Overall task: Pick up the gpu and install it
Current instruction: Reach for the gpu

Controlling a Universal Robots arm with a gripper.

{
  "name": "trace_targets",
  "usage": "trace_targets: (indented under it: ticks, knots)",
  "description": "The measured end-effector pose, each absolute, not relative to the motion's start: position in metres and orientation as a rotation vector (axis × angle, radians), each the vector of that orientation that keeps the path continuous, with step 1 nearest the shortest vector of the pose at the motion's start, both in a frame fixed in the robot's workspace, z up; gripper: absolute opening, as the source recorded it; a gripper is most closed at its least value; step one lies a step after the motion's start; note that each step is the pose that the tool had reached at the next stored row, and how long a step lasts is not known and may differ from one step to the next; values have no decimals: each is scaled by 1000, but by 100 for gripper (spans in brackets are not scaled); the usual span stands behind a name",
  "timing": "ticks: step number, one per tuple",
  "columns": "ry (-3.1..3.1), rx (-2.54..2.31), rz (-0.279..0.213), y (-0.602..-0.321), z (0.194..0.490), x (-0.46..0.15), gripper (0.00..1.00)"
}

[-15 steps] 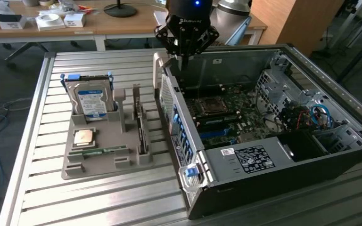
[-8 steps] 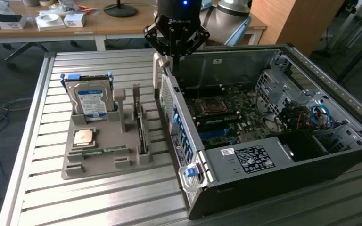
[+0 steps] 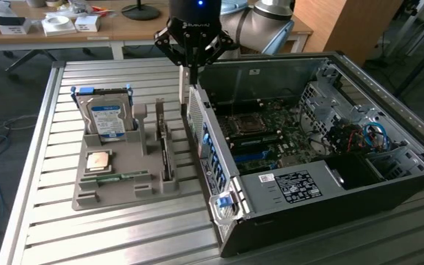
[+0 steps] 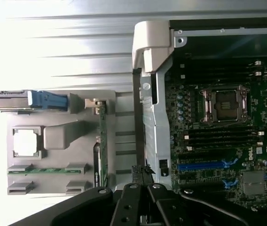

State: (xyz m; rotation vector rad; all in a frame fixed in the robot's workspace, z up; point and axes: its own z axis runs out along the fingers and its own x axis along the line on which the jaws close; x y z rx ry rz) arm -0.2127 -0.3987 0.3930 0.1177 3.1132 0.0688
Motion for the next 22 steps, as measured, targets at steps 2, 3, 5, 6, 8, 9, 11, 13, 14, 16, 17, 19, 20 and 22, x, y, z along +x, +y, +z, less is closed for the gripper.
trace_targets:
  ticks: [2, 3, 5, 6, 8, 9, 11, 13, 14, 16, 17, 19, 20, 22]
  knots:
    - [3113, 118, 69, -399, 393, -218, 11]
    - [3113, 118, 69, -399, 393, -221, 11]
    - [3113, 119, 69, -399, 393, -226, 11]
    - [3113, 119, 69, -399, 393, -229, 11]
    - [3113, 119, 69, -399, 393, -234, 11]
    - [3113, 119, 69, -399, 393, -237, 11]
    - [3113, 120, 69, -398, 393, -243, 11]
    - [3113, 121, 69, -398, 392, -249, 11]
    - [3113, 121, 69, -398, 392, -252, 11]
    - [3113, 122, 69, -398, 392, -257, 11]
    - [3113, 122, 69, -398, 392, -259, 11]
    - [3113, 122, 69, -398, 392, -261, 11]
    - [3113, 122, 69, -398, 392, -261, 11]
    - [3113, 122, 69, -398, 392, -261, 11]
